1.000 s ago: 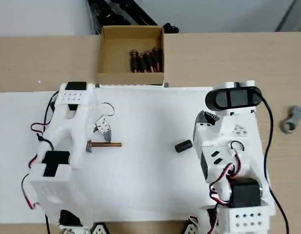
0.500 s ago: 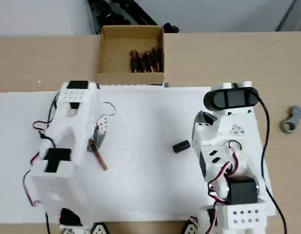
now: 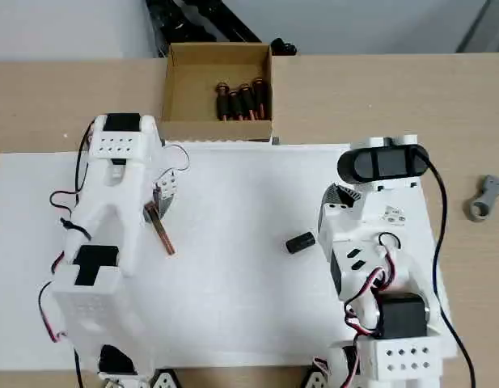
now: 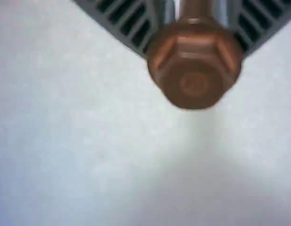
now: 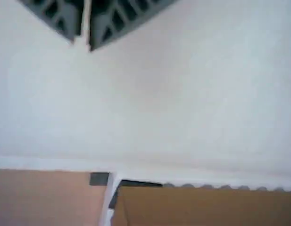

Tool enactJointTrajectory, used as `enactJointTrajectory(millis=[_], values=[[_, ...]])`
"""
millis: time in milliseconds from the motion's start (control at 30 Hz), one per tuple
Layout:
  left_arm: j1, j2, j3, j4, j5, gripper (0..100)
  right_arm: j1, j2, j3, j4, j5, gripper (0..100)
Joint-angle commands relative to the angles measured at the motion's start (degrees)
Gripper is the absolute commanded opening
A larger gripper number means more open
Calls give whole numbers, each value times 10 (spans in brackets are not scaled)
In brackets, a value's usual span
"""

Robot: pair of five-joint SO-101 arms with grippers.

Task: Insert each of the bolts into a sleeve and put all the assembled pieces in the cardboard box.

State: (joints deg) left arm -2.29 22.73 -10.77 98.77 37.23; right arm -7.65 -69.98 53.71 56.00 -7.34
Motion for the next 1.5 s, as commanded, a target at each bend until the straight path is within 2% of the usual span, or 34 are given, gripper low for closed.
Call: enactJointTrajectory(millis=[0, 133, 300, 433, 600, 833, 1033, 1233, 1467], values=[[8, -82, -40, 18, -59, 5, 5, -26, -4, 9, -72, 3], [22, -184, -54, 15, -172, 5, 0, -44, -4, 51, -142, 4], [45, -313, -65, -4, -244, 5, -49, -43, -1, 83, -190, 4], [43, -395, -65, -10, -273, 6, -89, -11, -3, 73, -219, 4], [42, -467, -60, -4, -307, 6, -90, 75, -16, 50, -223, 4], [42, -574, 26, -4, -327, 6, -80, 255, -101, 44, -292, 4], [41, -654, 110, -4, -331, 6, -73, 401, -211, 126, -333, 4], [41, -698, 156, -4, -331, 6, -80, 485, -308, 219, -368, 4], [41, -702, 167, -4, -331, 7, -80, 542, -316, 232, -381, 5]])
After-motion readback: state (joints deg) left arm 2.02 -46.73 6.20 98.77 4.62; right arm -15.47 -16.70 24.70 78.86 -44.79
